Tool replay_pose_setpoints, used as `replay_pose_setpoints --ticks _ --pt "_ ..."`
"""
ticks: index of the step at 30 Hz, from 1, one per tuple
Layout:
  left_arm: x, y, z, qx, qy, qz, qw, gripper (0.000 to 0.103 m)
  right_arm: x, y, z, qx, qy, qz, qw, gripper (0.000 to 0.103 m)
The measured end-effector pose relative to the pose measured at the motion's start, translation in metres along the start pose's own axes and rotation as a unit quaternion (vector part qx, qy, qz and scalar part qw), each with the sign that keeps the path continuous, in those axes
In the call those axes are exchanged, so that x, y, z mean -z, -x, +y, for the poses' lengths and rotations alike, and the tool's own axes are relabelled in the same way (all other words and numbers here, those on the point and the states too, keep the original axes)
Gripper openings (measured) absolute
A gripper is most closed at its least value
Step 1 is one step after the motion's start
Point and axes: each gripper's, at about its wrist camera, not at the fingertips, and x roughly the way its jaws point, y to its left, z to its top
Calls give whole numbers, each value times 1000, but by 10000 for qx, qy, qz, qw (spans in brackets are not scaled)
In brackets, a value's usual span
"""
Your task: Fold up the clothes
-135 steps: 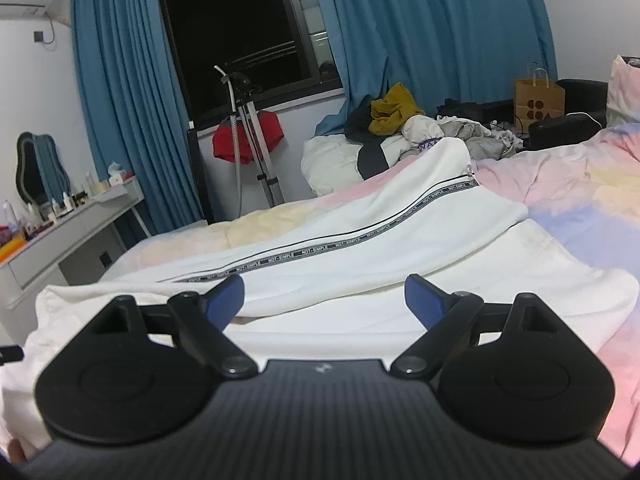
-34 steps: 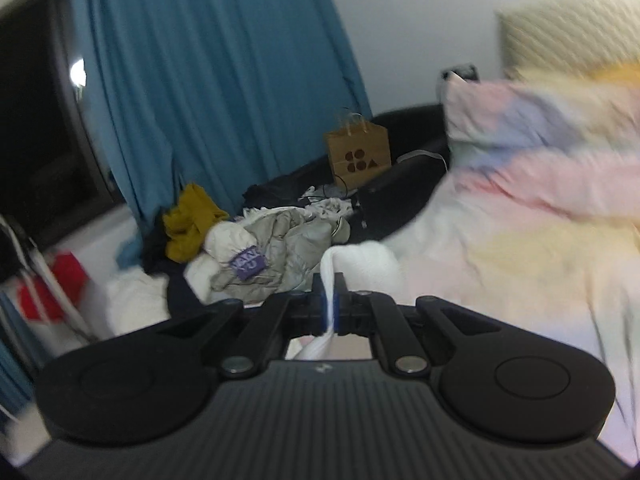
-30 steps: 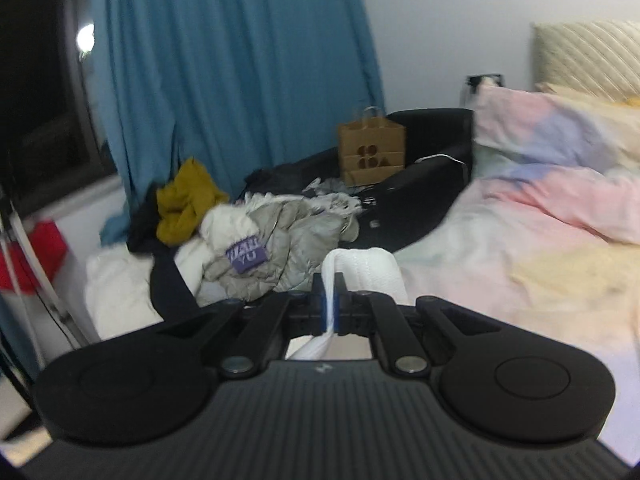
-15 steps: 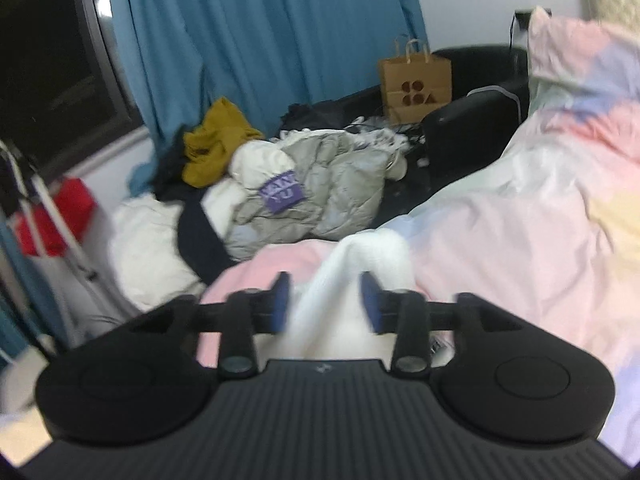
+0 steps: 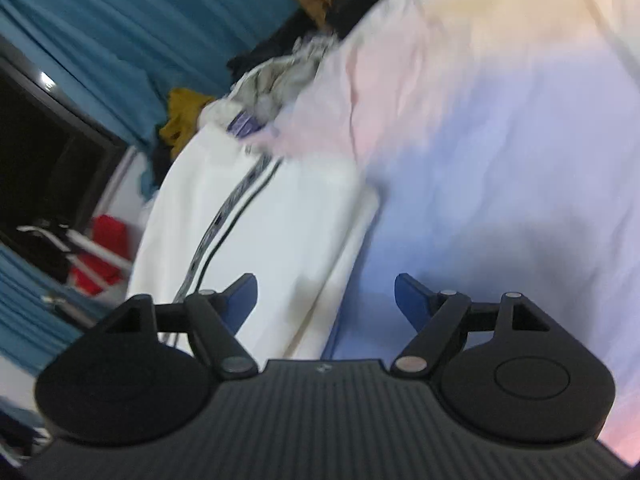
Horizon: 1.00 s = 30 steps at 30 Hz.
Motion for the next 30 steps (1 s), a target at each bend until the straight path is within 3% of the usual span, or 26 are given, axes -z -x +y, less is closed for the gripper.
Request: replay_pose_setpoints --ticks 2,5,6,7,8,9,12,17,21,25,30 --pt "-4 -14 -3 34 41 -132 9999 101 3 -12 2 18 100 -47 9999 77" --pt "-6 -30 -13 63 -88 -427 9990 96 0 -31 5 66 160 -314 9994 69" --pt "-7 -36 -18 118 -227 -530 9983 82 -2 -39 6 99 163 -393 9990 66" --pt "-8 -40 -22 96 -361 -595 9975 74 -5 -46 7 205 210 -450 9986 51" --pt "-11 -43 -23 -20 -395 -622 9973 51 -6 -50 9 339 260 -526 9977 33" --pt "-16 -47 -23 -149 -357 -623 9973 30 -8 -53 11 475 307 -610 9965 23" --pt "-29 -51 -27 -134 -229 -606 9978 10 -9 -43 13 449 154 -936 9945 9" --pt "-34 -13 -68 -45 -1021 -718 9922 8 -13 0 29 382 421 -1227 9908 7" --pt "-36 25 -94 9 -1071 -680 9919 8 -16 49 33 322 377 -1302 9902 7" --pt "-48 66 -89 -85 -1086 -639 9920 8 -6 96 11 396 -104 -1237 9915 7" --pt "-53 111 -42 -345 -1329 -241 9902 8 26 134 -44 719 -828 -616 9921 7"
